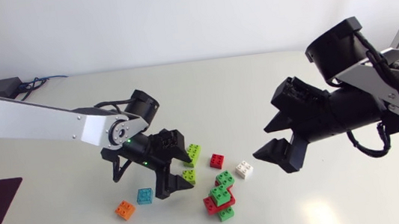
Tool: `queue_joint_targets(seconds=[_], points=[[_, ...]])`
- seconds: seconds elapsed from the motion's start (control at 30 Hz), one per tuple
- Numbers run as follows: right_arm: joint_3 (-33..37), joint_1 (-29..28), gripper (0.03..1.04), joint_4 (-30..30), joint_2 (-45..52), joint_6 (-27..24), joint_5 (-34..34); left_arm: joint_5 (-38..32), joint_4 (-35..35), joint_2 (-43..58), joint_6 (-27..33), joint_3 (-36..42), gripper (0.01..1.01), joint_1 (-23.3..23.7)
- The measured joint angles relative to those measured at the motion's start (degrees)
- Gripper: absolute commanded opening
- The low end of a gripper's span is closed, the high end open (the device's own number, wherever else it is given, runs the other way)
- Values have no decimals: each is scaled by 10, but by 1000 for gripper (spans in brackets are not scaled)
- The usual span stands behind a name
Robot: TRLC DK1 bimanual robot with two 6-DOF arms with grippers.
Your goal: Sort duplo bricks by size, large to the right and small to the left
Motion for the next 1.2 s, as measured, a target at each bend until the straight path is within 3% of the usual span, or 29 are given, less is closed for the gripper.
queue_joint_targets(seconds=[0.17,0.23,0.33,0.43,0.7,1.0,1.2], points=[[-6,-10,911,8,1,-2,-7,0,-2,25,2,1,784,2],[-7,-13,911,9,2,-2,-9,0,-4,32,2,1,677,4],[-10,-13,911,9,2,-2,-10,0,-4,37,5,1,405,5],[-12,-13,911,11,2,-2,-10,0,-4,45,8,1,313,3],[-20,-13,911,17,3,-2,-10,0,-2,40,10,-7,277,8],[-12,14,911,68,59,10,-2,-7,-69,-83,43,-123,279,91],[37,52,911,107,148,20,13,-17,-85,-139,72,-188,282,123]])
